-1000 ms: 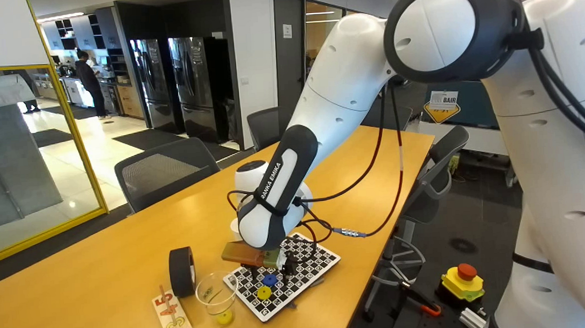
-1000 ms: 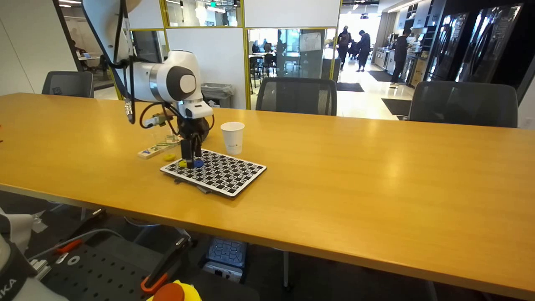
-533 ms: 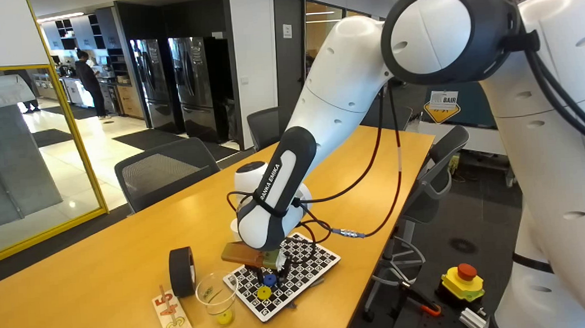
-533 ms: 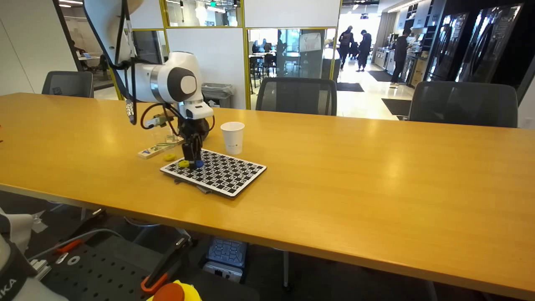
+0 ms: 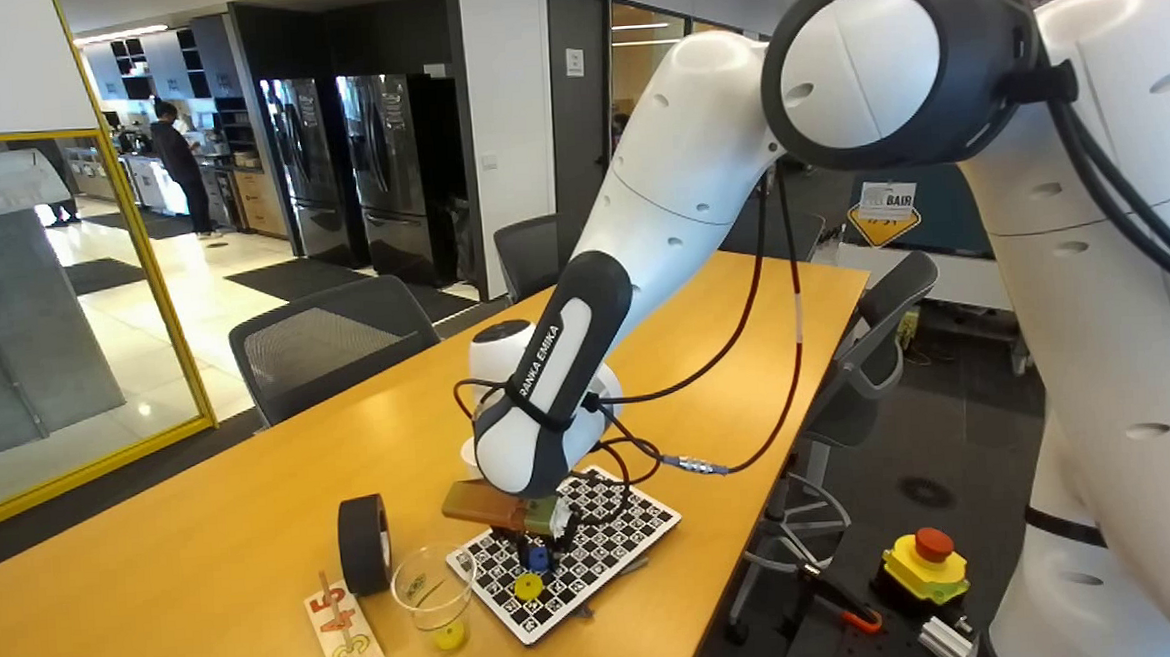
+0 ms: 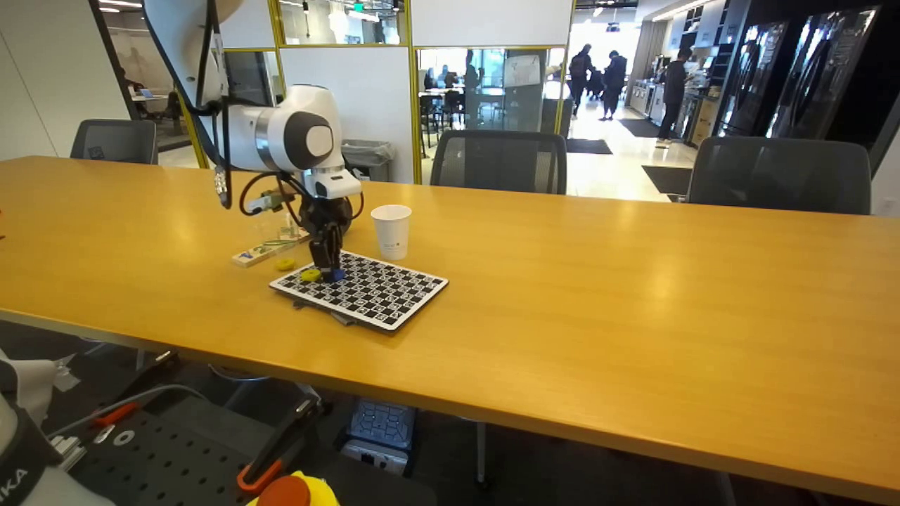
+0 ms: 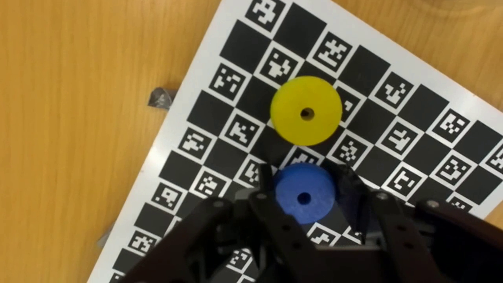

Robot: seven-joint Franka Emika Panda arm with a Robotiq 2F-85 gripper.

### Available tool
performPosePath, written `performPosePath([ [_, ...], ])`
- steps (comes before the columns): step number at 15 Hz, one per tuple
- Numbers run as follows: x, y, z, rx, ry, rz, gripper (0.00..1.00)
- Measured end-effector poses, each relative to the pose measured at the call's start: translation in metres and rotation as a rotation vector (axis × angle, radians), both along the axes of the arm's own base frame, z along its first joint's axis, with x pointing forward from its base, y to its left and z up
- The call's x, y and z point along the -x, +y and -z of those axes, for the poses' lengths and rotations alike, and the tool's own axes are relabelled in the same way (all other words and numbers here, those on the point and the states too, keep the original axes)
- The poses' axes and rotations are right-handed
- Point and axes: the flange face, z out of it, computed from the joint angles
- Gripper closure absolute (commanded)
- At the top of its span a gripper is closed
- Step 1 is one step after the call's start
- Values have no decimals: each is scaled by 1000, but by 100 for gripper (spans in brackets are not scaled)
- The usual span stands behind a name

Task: Put the tiles on the board in the cups

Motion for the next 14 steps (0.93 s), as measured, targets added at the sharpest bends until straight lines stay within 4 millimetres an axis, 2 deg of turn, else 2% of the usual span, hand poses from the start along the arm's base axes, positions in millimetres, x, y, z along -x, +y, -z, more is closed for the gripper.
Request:
performPosePath([
  [3,-6,-7,-15,5,-29,2,80],
  [5,-13,-14,-39,24,-68,-19,80],
  [10,-27,-24,-116,70,-186,-99,80],
  [12,-31,-21,-136,64,-221,-134,80],
  [14,-37,-18,-145,56,-239,-176,80],
])
